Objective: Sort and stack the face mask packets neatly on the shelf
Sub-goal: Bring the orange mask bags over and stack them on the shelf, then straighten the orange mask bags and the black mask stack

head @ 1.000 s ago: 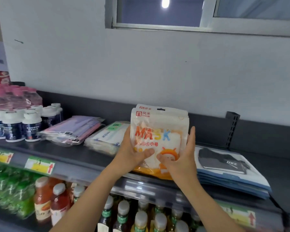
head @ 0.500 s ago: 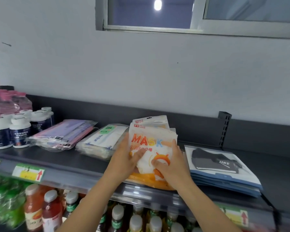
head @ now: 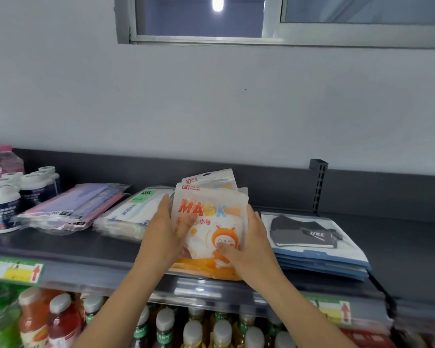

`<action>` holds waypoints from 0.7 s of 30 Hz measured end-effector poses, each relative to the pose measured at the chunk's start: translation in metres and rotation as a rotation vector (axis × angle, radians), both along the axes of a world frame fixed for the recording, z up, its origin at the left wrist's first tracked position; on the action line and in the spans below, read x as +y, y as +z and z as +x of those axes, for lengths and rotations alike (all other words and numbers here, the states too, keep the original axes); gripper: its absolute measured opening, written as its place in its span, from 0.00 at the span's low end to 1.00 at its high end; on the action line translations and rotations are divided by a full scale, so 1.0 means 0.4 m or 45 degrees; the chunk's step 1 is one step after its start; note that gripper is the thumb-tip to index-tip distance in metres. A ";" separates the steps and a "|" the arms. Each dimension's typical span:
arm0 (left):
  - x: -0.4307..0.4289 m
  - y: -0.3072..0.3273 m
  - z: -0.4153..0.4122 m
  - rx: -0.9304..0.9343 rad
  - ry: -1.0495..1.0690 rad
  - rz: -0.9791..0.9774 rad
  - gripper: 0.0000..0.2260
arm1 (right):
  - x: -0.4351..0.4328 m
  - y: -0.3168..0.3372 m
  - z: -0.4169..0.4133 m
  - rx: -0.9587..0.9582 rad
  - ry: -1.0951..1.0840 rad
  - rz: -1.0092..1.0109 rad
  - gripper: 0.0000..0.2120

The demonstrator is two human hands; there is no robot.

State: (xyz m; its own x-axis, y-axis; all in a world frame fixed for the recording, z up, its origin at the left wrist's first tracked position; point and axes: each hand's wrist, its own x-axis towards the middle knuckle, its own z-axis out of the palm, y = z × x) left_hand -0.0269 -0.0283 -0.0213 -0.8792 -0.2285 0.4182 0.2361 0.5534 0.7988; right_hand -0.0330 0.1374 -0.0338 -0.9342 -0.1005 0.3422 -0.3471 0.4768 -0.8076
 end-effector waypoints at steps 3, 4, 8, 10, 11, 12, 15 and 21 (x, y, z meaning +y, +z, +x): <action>0.020 0.006 0.006 0.211 0.100 -0.091 0.29 | 0.022 0.014 0.025 0.051 0.034 -0.022 0.40; 0.034 0.008 0.009 0.253 0.109 -0.149 0.28 | 0.035 0.016 0.032 0.061 0.039 -0.026 0.37; 0.133 0.016 0.027 0.354 0.013 -0.430 0.25 | 0.105 0.031 0.060 0.101 0.036 -0.056 0.35; 0.199 0.019 0.037 0.384 -0.084 -0.530 0.25 | 0.160 0.049 0.079 0.111 -0.019 -0.058 0.38; 0.235 0.021 0.042 0.376 -0.127 -0.562 0.24 | 0.195 0.053 0.087 0.131 -0.050 -0.059 0.38; 0.271 0.021 0.044 0.369 -0.169 -0.594 0.23 | 0.234 0.055 0.094 0.152 -0.079 -0.060 0.38; 0.387 0.014 0.046 0.394 -0.250 -0.678 0.20 | 0.380 0.057 0.121 0.183 -0.185 -0.078 0.36; 0.707 0.004 0.072 0.406 -0.399 -0.723 0.20 | 0.738 0.047 0.206 0.141 -0.442 -0.066 0.36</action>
State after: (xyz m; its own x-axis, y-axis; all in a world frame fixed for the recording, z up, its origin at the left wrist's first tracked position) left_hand 0.0021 0.2544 -0.0198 -0.6831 0.3430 0.6448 0.6252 0.7309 0.2737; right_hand 0.0493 0.4328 -0.0151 -0.8666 0.2363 0.4396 -0.2585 0.5408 -0.8004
